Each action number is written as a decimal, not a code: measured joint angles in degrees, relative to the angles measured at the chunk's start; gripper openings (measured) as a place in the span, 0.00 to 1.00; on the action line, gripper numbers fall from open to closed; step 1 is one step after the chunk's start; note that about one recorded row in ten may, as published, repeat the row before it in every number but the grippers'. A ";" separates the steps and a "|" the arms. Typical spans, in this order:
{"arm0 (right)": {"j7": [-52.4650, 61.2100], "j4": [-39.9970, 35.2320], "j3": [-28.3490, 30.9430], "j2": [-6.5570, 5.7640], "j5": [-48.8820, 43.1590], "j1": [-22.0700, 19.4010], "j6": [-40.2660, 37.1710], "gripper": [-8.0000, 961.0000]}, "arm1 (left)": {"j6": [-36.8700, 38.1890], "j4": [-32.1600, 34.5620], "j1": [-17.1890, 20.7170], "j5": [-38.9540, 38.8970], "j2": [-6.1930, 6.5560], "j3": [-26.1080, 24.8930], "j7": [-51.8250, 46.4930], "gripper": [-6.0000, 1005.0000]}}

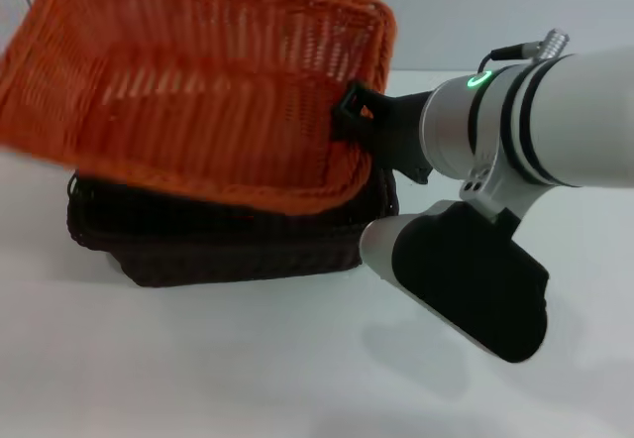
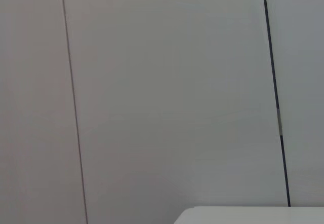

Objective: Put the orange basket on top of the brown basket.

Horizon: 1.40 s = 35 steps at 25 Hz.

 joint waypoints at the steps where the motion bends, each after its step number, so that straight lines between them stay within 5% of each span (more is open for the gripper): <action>1: -0.03 0.43 -0.16 -0.04 -0.38 -0.03 0.64 0.16 | 0.00 0.00 0.00 -0.09 0.00 0.21 0.00 0.78; 23: 4.45 8.93 -1.61 -1.17 -0.34 -0.80 7.18 0.18 | -0.83 -1.44 -0.47 -0.24 0.17 1.81 -0.04 0.78; 29: 6.89 3.49 -4.62 -2.62 -0.26 -4.29 5.13 0.42 | -3.46 -1.57 -1.24 -0.20 0.36 1.80 -0.04 0.78; 35: 6.71 -4.73 -7.66 -2.50 -0.30 -10.95 4.14 0.59 | -5.07 -1.27 -2.71 0.04 0.57 1.78 -0.04 0.78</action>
